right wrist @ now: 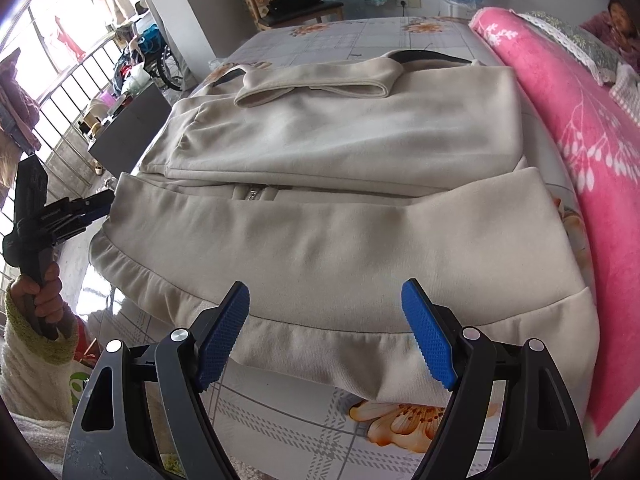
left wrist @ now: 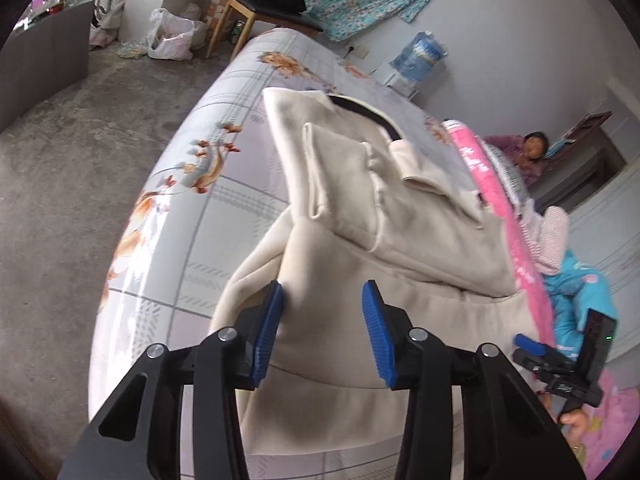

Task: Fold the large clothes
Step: 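Move both grippers to the folded jacket edge and grasp it, then close both grippers on the folded jacket edge and pinch it tight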

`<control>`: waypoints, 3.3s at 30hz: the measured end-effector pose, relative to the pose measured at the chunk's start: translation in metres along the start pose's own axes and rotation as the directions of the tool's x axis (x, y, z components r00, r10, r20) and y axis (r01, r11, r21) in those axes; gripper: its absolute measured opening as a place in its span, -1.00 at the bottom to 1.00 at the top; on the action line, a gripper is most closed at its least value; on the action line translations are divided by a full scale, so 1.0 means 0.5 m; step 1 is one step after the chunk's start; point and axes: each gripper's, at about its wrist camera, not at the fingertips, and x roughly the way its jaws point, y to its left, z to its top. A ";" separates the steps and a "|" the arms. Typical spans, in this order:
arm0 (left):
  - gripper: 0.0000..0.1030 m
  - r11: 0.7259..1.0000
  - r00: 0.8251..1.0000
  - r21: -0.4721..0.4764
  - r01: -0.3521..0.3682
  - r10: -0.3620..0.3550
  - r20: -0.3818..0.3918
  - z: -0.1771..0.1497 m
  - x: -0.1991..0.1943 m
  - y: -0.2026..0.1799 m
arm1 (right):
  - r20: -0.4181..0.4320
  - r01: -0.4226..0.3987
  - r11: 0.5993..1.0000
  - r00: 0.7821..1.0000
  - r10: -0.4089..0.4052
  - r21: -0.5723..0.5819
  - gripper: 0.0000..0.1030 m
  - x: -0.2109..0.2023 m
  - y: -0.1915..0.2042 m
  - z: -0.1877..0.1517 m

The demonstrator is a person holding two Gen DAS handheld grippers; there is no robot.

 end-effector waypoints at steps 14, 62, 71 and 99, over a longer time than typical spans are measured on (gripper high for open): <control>-0.20 0.995 0.996 0.085 0.056 -0.051 -0.067 0.026 0.037 -0.012 | -0.010 0.006 1.000 1.000 -0.006 0.010 0.45 0.006 -0.012 0.005; -0.22 0.790 0.886 0.425 -0.442 0.458 0.072 -0.044 0.082 -0.132 | 0.045 0.007 0.999 0.999 -0.009 0.039 -0.26 -0.070 -0.195 0.050; -0.22 0.801 0.902 0.434 -0.413 0.425 0.074 -0.057 0.076 -0.136 | -0.001 -0.089 0.988 0.996 0.090 0.127 -0.34 -0.031 -0.252 0.068; -0.45 0.904 0.960 0.329 -0.274 0.279 0.035 -0.058 0.050 -0.118 | -0.032 -0.160 0.978 0.986 0.166 0.133 -0.55 -0.018 -0.286 0.067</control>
